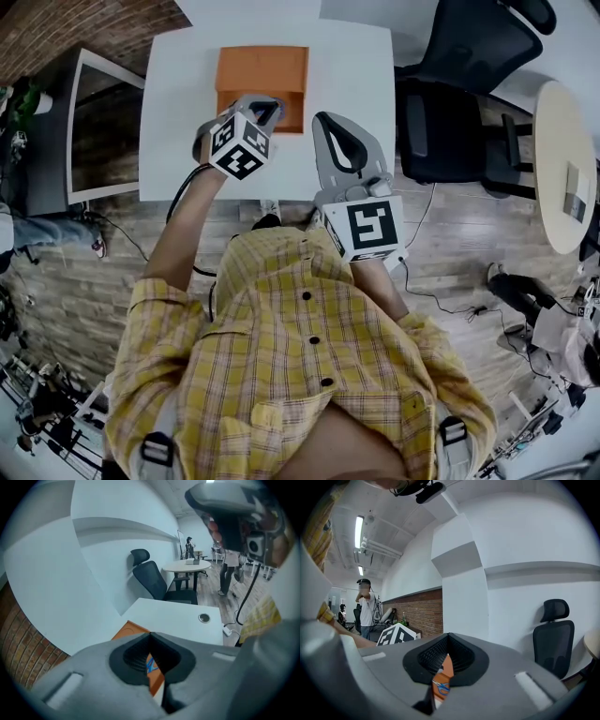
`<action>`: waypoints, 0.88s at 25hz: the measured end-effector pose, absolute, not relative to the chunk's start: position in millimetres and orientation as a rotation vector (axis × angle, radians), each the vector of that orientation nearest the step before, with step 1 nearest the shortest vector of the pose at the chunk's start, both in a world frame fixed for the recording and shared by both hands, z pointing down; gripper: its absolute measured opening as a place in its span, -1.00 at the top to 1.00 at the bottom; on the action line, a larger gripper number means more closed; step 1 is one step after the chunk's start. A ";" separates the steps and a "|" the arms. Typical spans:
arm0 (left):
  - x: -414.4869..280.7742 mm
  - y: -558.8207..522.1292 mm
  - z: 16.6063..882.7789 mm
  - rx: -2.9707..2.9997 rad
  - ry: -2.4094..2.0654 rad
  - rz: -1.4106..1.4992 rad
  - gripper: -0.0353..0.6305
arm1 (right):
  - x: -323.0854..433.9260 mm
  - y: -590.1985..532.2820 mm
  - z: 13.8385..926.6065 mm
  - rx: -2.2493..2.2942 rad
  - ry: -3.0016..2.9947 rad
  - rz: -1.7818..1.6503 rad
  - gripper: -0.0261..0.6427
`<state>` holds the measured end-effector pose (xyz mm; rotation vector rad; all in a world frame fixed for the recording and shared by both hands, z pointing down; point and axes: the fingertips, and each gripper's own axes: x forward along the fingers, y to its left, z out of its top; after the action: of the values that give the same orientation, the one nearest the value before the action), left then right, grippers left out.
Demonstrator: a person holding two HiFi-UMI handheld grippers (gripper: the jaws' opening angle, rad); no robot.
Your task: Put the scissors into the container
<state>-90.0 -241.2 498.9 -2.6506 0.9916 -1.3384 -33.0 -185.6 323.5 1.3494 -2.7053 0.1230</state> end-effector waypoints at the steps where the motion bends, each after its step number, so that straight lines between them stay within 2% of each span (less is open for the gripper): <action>1: -89.0 -241.7 492.1 -2.652 1.005 -1.321 0.88 | -33.0 -186.5 323.0 1.350 -2.705 0.125 0.90; 22: -98.1 -230.8 390.1 -2.764 1.360 -0.823 0.88 | -39.1 -189.6 312.5 1.408 -2.708 0.114 0.90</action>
<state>-98.1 -230.8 390.1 -2.7639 1.3601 -0.8229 -39.1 -189.6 312.5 1.4083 -2.7085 0.1144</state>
